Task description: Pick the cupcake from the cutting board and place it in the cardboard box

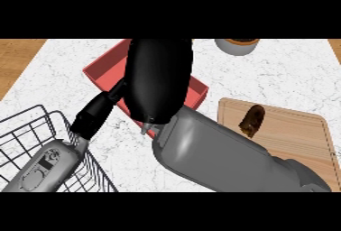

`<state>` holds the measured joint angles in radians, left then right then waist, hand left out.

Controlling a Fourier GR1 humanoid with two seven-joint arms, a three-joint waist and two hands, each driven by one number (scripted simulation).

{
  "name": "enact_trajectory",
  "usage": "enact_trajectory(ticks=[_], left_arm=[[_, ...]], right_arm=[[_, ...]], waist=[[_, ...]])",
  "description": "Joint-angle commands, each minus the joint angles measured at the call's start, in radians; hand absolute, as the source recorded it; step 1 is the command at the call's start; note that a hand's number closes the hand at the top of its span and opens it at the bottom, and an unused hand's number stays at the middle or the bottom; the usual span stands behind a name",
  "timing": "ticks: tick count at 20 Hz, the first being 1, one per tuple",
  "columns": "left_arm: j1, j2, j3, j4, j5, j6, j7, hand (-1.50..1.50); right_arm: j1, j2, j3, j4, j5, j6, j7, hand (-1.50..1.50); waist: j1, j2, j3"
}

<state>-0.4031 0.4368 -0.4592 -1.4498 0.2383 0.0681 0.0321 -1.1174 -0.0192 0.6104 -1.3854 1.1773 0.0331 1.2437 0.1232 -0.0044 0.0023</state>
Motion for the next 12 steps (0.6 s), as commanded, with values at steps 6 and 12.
enact_trajectory(ticks=[6,12], left_arm=[[0.001,-0.037,0.001,0.032,0.010,0.024,-0.011,0.00],[0.015,-0.048,-0.027,0.034,0.015,0.034,-0.027,0.00]], right_arm=[[-0.156,0.018,-0.081,0.184,-0.042,-0.027,0.243,1.50],[-0.216,0.018,-0.080,0.323,-0.086,-0.034,0.243,1.50]], waist=[[-0.008,0.014,-0.010],[-0.009,0.019,-0.009]])
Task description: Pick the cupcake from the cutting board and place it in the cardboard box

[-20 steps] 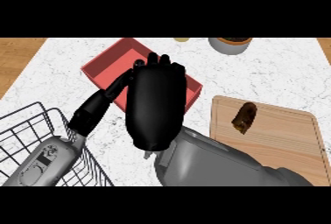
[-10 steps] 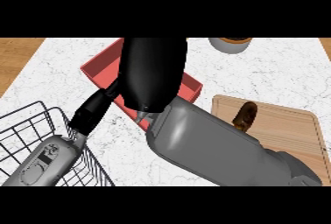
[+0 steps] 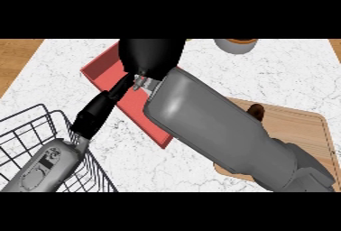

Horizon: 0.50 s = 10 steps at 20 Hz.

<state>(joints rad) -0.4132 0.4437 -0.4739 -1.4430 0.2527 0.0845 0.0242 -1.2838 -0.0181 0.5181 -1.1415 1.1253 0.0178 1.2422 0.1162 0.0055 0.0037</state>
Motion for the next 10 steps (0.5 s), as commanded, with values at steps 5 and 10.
enact_trajectory(ticks=[5,10], left_arm=[[0.011,-0.066,-0.028,-0.001,-0.011,0.055,0.007,0.00],[0.020,-0.061,-0.041,0.017,0.000,0.043,-0.017,0.00]], right_arm=[[-0.011,0.017,0.025,0.203,-0.057,-0.101,0.223,1.50],[0.041,0.017,0.001,0.247,-0.113,-0.196,0.225,1.50]], waist=[[0.002,0.013,-0.008],[0.011,0.019,-0.008]])
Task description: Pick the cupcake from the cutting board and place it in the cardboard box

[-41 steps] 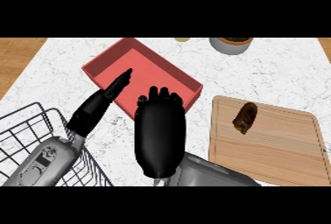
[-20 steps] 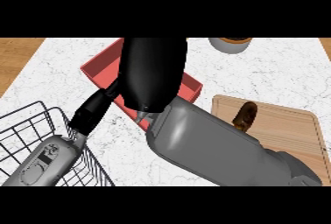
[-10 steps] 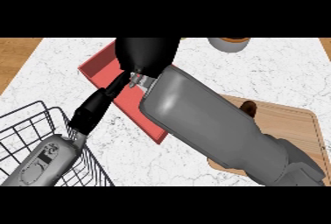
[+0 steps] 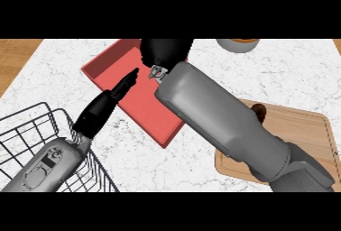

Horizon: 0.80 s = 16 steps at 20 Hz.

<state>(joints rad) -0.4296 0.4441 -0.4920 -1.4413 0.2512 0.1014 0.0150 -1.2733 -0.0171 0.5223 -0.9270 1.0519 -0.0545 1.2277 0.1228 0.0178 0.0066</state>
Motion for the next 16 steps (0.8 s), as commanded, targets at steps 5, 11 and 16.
enact_trajectory(ticks=[5,11,16], left_arm=[[0.011,-0.048,-0.010,0.001,0.010,0.034,0.014,0.00],[0.023,-0.039,-0.019,0.016,0.015,0.030,-0.003,0.00],[0.045,-0.019,-0.011,0.014,0.017,0.046,-0.015,0.00]], right_arm=[[0.129,0.016,-0.106,0.048,-0.097,-0.287,0.176,-1.50],[0.137,0.016,-0.091,0.040,-0.097,-0.474,0.107,-1.50],[0.151,0.016,-0.145,-0.035,0.001,-0.703,0.045,-1.50]], waist=[[-0.007,0.011,-0.007],[-0.003,0.007,-0.008],[-0.038,-0.007,-0.006]])
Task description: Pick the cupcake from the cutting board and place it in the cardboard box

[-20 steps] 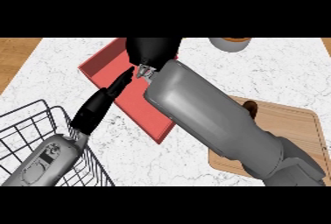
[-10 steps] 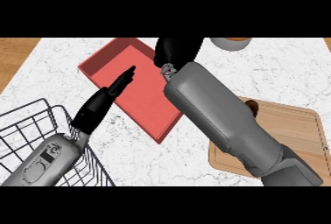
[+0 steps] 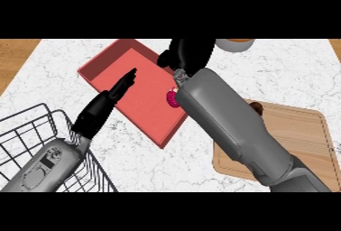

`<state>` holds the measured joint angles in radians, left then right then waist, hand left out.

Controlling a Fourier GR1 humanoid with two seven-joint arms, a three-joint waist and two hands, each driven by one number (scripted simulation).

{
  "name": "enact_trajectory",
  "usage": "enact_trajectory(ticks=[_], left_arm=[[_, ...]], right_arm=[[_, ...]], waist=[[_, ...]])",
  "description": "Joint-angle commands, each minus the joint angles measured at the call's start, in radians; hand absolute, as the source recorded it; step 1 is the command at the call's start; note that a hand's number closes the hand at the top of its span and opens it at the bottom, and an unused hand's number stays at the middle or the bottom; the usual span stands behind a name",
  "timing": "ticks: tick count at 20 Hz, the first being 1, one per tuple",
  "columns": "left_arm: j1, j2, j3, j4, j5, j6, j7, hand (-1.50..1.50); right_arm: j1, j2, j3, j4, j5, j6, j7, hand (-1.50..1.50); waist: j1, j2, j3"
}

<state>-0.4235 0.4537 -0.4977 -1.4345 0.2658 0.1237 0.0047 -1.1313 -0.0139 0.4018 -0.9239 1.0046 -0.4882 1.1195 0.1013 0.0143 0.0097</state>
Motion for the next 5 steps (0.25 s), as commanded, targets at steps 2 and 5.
enact_trajectory(ticks=[2,5], left_arm=[[0.024,-0.043,0.001,0.000,0.016,0.040,0.023,0.00],[0.047,-0.025,0.005,0.012,0.019,0.035,0.008,0.00]], right_arm=[[0.033,0.013,-0.037,-0.091,0.052,-0.351,0.148,-1.50],[0.086,0.013,-0.057,-0.132,0.074,-0.466,0.134,-1.50]], waist=[[-0.031,-0.013,-0.007],[-0.048,-0.014,-0.009]])
